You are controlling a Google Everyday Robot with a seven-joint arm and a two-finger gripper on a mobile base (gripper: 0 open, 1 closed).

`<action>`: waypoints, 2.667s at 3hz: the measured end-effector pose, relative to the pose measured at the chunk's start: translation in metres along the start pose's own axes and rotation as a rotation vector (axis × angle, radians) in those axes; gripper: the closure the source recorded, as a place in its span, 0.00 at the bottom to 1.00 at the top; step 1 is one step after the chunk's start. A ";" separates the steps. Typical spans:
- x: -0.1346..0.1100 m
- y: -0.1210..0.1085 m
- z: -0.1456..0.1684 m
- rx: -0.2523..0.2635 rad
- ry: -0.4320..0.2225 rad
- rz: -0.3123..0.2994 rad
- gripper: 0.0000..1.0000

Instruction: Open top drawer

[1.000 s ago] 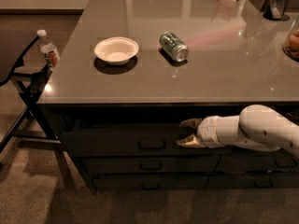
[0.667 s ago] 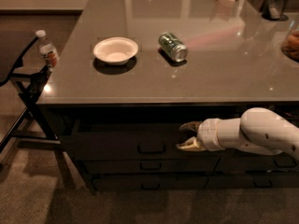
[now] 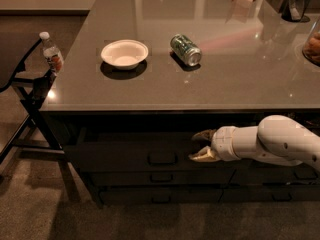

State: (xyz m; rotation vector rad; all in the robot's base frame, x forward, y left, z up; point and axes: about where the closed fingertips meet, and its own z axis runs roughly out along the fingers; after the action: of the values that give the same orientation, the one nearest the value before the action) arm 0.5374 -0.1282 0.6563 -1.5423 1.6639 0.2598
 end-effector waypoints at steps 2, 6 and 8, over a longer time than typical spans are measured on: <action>0.002 0.009 -0.002 -0.010 -0.005 -0.001 0.77; -0.016 0.030 -0.020 -0.005 -0.017 -0.027 0.83; -0.016 0.030 -0.020 -0.006 -0.017 -0.027 0.36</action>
Offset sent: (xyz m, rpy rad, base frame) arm -0.0199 -0.0050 -0.0060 0.0065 0.0115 0.0155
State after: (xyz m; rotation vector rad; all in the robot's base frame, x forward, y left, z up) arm 0.5007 -0.1230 0.6685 -1.5612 1.6292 0.2631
